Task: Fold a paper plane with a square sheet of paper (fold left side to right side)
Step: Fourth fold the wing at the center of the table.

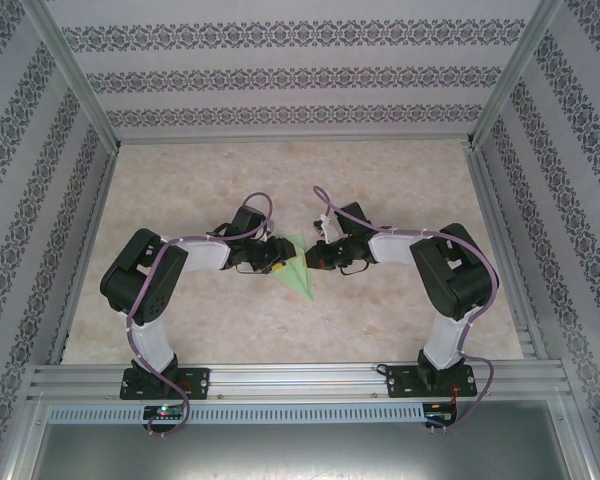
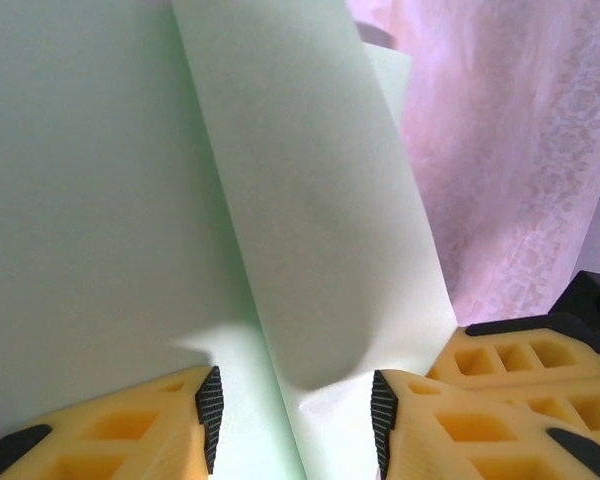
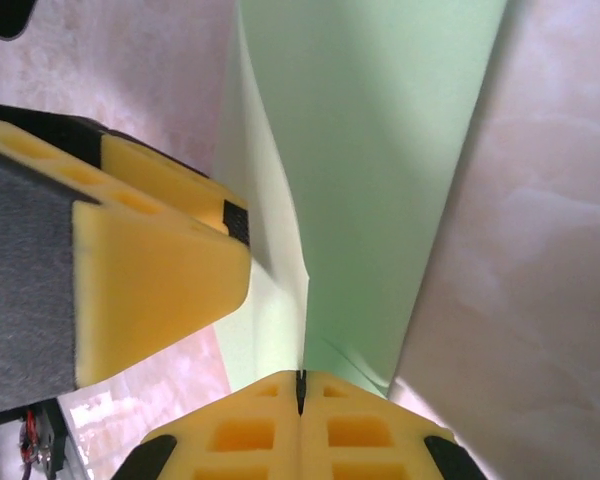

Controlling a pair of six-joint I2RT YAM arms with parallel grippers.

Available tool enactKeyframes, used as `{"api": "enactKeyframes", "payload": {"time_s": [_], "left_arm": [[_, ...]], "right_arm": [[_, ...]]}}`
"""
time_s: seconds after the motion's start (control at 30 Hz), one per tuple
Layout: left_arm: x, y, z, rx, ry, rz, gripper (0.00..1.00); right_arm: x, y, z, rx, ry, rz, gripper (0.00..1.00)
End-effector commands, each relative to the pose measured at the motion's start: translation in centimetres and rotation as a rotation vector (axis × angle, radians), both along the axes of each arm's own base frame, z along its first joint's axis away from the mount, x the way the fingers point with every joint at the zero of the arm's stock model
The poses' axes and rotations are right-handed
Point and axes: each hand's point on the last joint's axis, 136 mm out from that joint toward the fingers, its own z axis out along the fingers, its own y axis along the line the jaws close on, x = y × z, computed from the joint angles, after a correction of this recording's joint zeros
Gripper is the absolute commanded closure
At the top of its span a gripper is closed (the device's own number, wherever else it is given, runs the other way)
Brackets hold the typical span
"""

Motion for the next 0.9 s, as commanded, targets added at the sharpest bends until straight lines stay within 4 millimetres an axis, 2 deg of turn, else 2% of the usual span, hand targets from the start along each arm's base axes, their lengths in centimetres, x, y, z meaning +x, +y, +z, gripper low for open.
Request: {"api": "enactKeyframes", "payload": {"time_s": [0.0, 0.63, 0.87], "left_arm": [[-0.8, 0.5, -1.2, 0.06, 0.028, -0.007, 0.53], [-0.6, 0.4, -1.2, 0.062, 0.027, -0.01, 0.53], [-0.5, 0.3, -0.6, 0.054, 0.008, -0.015, 0.53]], "right_arm": [[0.7, -0.3, -0.6, -0.032, -0.013, 0.009, 0.97], [0.7, -0.9, -2.3, -0.104, 0.011, 0.017, 0.98], [-0.1, -1.3, -3.3, -0.167, 0.021, 0.038, 0.98]]}}
